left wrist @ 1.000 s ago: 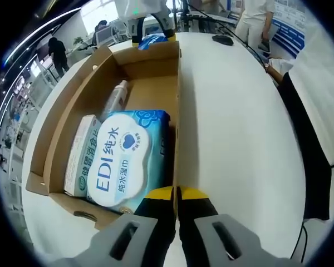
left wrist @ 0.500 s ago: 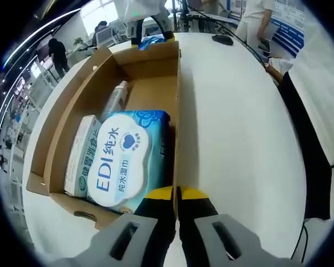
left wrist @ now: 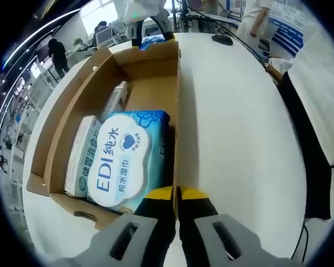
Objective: Operate the shoe box by opening the lid, removing the specified soft item, and placing it in the target area until the item is outside and the box remains undamaged.
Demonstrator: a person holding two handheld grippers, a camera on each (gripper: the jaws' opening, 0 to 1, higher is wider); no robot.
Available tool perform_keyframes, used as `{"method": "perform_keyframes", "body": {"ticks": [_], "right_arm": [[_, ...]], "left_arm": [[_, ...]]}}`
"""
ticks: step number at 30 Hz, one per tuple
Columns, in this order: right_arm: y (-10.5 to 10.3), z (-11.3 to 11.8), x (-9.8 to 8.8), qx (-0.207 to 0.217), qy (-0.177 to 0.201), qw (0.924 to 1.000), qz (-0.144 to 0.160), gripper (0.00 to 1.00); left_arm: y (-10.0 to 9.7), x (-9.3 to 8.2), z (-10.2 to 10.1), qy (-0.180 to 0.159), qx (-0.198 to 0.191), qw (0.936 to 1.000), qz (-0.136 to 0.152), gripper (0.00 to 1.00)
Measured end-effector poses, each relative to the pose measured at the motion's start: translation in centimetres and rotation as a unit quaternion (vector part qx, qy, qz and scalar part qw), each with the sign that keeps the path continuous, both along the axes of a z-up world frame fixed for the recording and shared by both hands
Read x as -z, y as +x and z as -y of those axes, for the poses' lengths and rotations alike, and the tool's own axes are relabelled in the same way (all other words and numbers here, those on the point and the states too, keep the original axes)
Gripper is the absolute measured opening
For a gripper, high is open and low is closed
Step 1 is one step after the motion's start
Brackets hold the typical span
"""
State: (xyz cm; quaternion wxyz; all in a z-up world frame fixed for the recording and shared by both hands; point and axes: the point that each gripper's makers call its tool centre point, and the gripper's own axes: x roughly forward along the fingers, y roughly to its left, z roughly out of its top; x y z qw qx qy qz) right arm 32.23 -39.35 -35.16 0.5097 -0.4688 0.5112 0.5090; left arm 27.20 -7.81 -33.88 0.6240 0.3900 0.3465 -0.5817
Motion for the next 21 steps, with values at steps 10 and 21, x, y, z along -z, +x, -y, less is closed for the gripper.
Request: {"method": "perform_keyframes", "body": {"ticks": [10,21], "right_arm": [[-0.09,0.08,0.17,0.004,-0.003,1.0,-0.008,0.63],[-0.1,0.24,0.18,0.023,0.001,0.9997,-0.007,0.64]], "left_arm": [[0.05,0.0,0.02,-0.001,-0.001,1.0,0.001,0.01],[0.09,-0.05,0.0,-0.001,-0.001,1.0,0.002,0.01]]}}
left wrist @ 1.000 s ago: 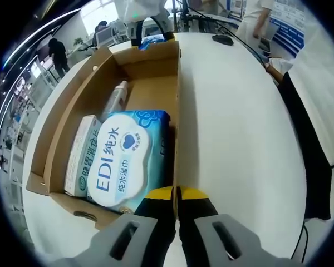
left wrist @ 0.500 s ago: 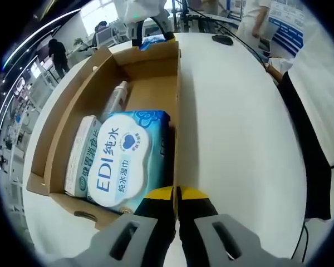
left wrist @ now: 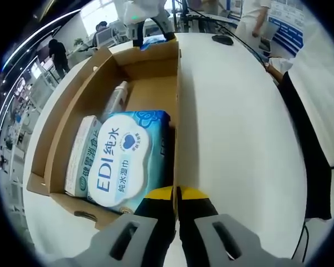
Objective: Operate the shoe box by opening the lid, removing the specified soft item, and placing it in the target area until the item is outside and the box remains undamaged.
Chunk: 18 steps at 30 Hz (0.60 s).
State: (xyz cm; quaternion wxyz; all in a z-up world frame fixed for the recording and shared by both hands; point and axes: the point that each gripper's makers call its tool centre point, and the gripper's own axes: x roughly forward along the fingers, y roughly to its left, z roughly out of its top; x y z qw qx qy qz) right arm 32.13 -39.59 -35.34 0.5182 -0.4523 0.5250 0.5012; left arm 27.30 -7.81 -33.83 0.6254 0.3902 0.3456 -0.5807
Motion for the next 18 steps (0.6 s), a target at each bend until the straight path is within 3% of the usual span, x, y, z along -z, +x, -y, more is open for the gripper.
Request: {"method": "perform_keyframes", "body": {"ticks": [18], "right_arm": [[-0.25,-0.09,0.0,-0.015,0.008,0.9998,0.013,0.67]], "left_arm": [[-0.11,0.0,-0.08,0.001,0.001,1.0,-0.001,0.01]]}}
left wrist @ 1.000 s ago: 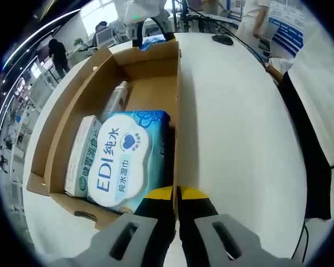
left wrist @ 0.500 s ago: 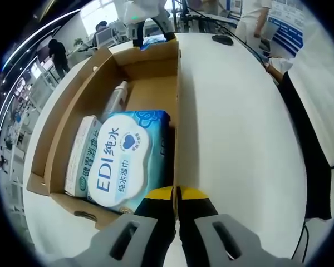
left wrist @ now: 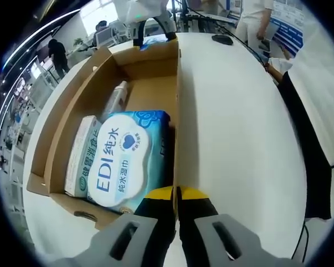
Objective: Operate the shoe box by opening the lid, removing the specified soft item, and placing it in the target area until the item is outside and the box remains undamaged.
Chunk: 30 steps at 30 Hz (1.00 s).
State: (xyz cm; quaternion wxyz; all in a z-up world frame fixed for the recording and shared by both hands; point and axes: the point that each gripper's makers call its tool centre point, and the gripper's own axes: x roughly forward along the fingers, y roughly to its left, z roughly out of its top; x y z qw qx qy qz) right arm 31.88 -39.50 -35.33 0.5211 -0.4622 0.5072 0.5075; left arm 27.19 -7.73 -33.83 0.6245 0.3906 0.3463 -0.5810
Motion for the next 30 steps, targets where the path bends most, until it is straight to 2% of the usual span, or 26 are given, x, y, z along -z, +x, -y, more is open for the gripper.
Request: {"method": "perform_keyframes", "body": {"ticks": [11,14,17,20,26,30], "right_arm": [[-0.1,0.0,0.0,-0.005,0.0,1.0,-0.008,0.67],[-0.2,0.0,0.1,0.013,-0.003,0.9999,-0.006,0.69],[-0.1,0.0,-0.1,0.02,0.013,0.9997,0.007,0.7],[0.1,-0.4,-0.6,0.048,0.042,0.9977,0.022,0.77],[-0.3,-0.3,-1.7,0.031,0.044,0.9977,0.041,0.77],[-0.5,-0.8,-2.6,0.048,0.063,0.9955,0.053,0.82]], "left_arm": [[-0.1,-0.1,-0.1,0.0,0.0,1.0,-0.001,0.01],[-0.2,-0.1,-0.1,0.0,0.0,1.0,-0.002,0.01],[-0.1,-0.1,-0.1,-0.001,0.001,1.0,-0.002,0.01],[-0.1,-0.1,-0.1,0.0,-0.001,1.0,-0.002,0.01],[-0.1,0.0,-0.2,0.0,0.0,1.0,-0.002,0.01],[-0.1,-0.1,-0.1,0.001,-0.001,1.0,-0.002,0.01]]}}
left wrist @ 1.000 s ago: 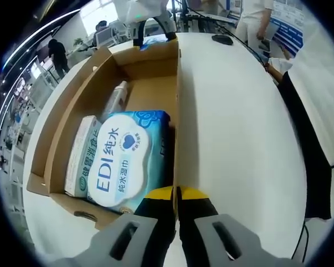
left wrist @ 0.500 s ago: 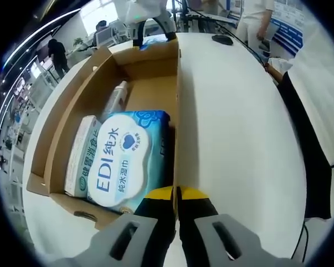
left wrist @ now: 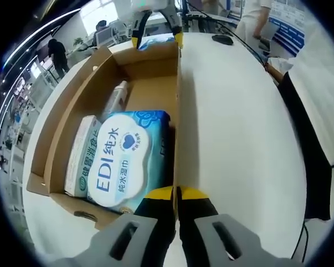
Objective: Operate the shoe box by opening the lid, removing the specified soft item, and placing it in the target area until the item is outside and the box remains undamaged.
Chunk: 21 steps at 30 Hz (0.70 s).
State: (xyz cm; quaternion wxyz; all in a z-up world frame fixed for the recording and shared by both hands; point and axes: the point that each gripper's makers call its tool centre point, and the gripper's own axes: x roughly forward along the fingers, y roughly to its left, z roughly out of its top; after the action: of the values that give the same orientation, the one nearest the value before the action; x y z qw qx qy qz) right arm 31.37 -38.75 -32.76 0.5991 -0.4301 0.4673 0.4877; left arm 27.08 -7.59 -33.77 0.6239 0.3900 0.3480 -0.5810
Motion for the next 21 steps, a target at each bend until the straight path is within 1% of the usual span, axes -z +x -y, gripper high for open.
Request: {"method": "perform_keyframes", "body": {"ticks": [1,4,7,8,9,11,12,13,14,15,16,18,21], "right_arm": [[0.0,-0.3,-0.3,0.004,0.011,0.9999,0.007,0.82],[-0.1,-0.4,-0.8,0.02,0.019,0.9993,0.024,0.81],[-1.1,-0.2,-0.8,0.027,0.012,0.9994,0.019,0.85],[-1.4,-0.2,-0.8,0.044,0.014,0.9988,0.017,0.88],[-1.4,-0.4,-0.9,0.062,0.024,0.9976,0.02,0.89],[-1.4,-0.9,-1.4,0.11,0.046,0.9923,0.034,0.88],[-1.4,-1.0,-1.4,0.124,0.051,0.9903,0.037,0.88],[-1.6,-0.8,-1.5,0.131,0.048,0.9895,0.039,0.89],[-2.0,-0.6,-1.4,0.12,0.038,0.9913,0.038,0.89],[-2.2,-0.1,-1.3,0.111,0.024,0.9925,0.045,0.89],[-2.2,0.2,-1.3,0.114,0.02,0.992,0.049,0.89],[-2.5,0.0,-1.9,0.139,0.039,0.9885,0.044,0.88],[-1.9,-0.4,-2.9,0.17,0.069,0.9804,0.071,0.87]], "left_arm": [[0.0,0.0,0.0,0.0,0.0,1.0,0.001,0.01],[0.0,0.0,0.0,0.002,-0.003,1.0,0.002,0.01],[0.0,0.0,0.0,0.002,-0.002,1.0,0.001,0.01],[0.0,0.0,0.0,0.001,-0.001,1.0,0.002,0.01],[0.0,0.1,0.0,0.002,-0.001,1.0,0.001,0.01],[-0.1,0.1,0.0,0.001,0.001,1.0,0.002,0.01],[-0.1,0.1,0.0,0.001,0.001,1.0,0.003,0.01],[-0.1,0.1,0.0,0.001,0.001,1.0,0.002,0.01],[-0.1,0.1,0.0,0.001,0.001,1.0,0.003,0.01],[0.0,0.1,0.0,0.001,0.001,1.0,0.003,0.01],[0.0,0.1,0.0,0.001,0.001,1.0,0.003,0.01],[0.0,0.1,0.0,0.001,-0.001,1.0,0.004,0.01],[0.0,0.0,0.0,0.002,-0.005,1.0,0.002,0.01]]}}
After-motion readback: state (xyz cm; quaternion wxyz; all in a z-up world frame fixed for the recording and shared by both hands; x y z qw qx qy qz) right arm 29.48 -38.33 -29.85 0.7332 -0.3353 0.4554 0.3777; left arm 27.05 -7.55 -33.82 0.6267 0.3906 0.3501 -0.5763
